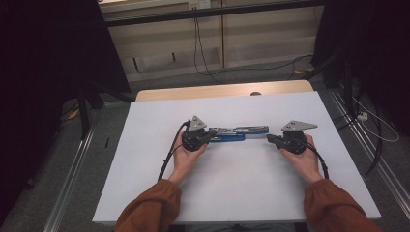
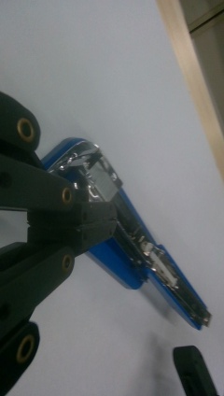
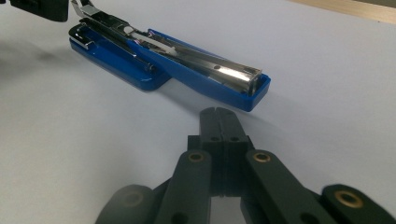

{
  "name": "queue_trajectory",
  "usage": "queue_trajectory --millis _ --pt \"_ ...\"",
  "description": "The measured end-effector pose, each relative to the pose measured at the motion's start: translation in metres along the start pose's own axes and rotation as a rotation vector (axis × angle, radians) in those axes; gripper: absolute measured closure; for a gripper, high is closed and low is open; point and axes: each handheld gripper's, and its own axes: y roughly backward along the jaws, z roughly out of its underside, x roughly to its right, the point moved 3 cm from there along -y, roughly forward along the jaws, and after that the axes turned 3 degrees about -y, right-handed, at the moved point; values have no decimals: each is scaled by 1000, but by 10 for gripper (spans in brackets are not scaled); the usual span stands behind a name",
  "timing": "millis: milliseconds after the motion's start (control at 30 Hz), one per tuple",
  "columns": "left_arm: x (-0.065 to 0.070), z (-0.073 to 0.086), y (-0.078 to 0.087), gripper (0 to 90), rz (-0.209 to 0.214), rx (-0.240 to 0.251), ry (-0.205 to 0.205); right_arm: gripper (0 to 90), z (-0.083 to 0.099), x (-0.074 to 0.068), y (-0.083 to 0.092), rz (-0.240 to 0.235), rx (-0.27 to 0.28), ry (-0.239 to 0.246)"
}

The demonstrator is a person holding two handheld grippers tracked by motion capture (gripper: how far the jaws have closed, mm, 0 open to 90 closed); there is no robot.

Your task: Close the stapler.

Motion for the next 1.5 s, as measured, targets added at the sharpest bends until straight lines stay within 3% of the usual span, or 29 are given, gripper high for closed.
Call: queue_trajectory --millis 267,400,433,733,867,1100,1300,1500 --pt "-5 4 -4 900 -11 -26 2 900 0 -2 -4 0 -28 9" --pt "-5 5 -6 900 4 -12 23 900 -1 -1 -5 4 -35 4" --pt "-6 5 -6 900 -4 -16 7 900 -1 -1 -6 4 -36 3" --pt "-5 8 -8 900 0 -17 33 900 -2 -1 -9 6 -60 19" --pt "-5 7 -9 900 -8 -19 14 900 -2 1 -12 19 -79 14" --pt "-5 8 -9 900 0 -15 31 900 -4 4 -14 31 -118 -13" --pt "-5 8 -9 900 -4 -17 32 900 -5 4 -20 47 -150 20" --pt "-5 8 -9 900 -5 -17 33 900 -7 4 -23 55 -161 8"
